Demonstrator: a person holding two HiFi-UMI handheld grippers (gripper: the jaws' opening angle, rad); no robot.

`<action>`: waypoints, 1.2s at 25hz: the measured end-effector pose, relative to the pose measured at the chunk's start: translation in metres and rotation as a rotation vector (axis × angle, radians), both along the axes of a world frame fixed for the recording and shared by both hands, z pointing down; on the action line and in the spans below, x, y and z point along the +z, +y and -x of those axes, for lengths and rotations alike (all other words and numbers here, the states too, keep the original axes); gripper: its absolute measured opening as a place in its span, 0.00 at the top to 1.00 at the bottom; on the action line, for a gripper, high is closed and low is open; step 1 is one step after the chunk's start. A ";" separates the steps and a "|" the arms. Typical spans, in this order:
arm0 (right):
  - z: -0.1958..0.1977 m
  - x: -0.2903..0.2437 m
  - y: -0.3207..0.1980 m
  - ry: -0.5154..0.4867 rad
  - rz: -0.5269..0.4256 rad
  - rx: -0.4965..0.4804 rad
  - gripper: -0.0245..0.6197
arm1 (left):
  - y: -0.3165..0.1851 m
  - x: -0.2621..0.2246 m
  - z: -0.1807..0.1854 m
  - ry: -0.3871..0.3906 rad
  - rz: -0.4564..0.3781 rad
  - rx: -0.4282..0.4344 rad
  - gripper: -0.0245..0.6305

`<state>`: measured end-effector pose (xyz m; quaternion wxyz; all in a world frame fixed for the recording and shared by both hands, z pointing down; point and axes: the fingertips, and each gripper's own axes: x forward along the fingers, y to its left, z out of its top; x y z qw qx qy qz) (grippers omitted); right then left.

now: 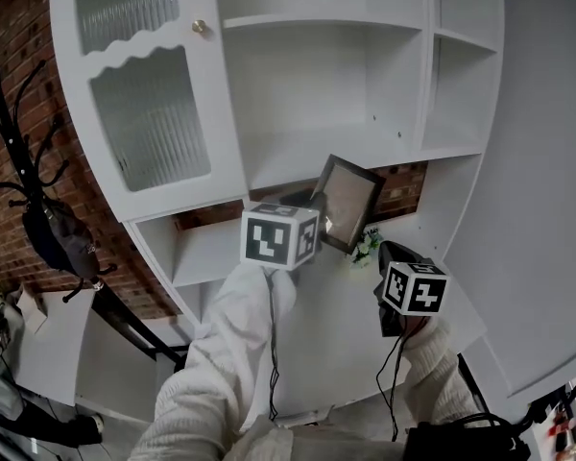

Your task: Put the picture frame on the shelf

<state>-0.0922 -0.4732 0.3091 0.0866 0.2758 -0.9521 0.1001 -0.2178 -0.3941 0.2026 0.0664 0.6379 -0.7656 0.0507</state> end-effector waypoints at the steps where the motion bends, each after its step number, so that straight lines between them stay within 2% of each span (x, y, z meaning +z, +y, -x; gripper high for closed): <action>1: 0.003 -0.006 -0.002 0.000 -0.009 -0.002 0.92 | -0.003 -0.008 0.003 0.006 -0.009 -0.002 0.86; 8: 0.022 -0.036 -0.014 0.002 -0.031 -0.019 0.92 | -0.025 -0.050 0.025 0.017 -0.016 -0.041 0.86; 16: 0.040 -0.043 -0.034 0.002 -0.008 -0.017 0.92 | -0.062 -0.083 0.051 -0.024 0.007 -0.081 0.86; 26: 0.070 -0.043 -0.056 -0.004 0.009 -0.020 0.92 | -0.104 -0.072 0.093 -0.016 0.116 -0.113 0.86; 30: 0.080 -0.039 -0.063 -0.015 0.030 -0.023 0.92 | -0.120 -0.063 0.107 0.011 0.157 -0.125 0.86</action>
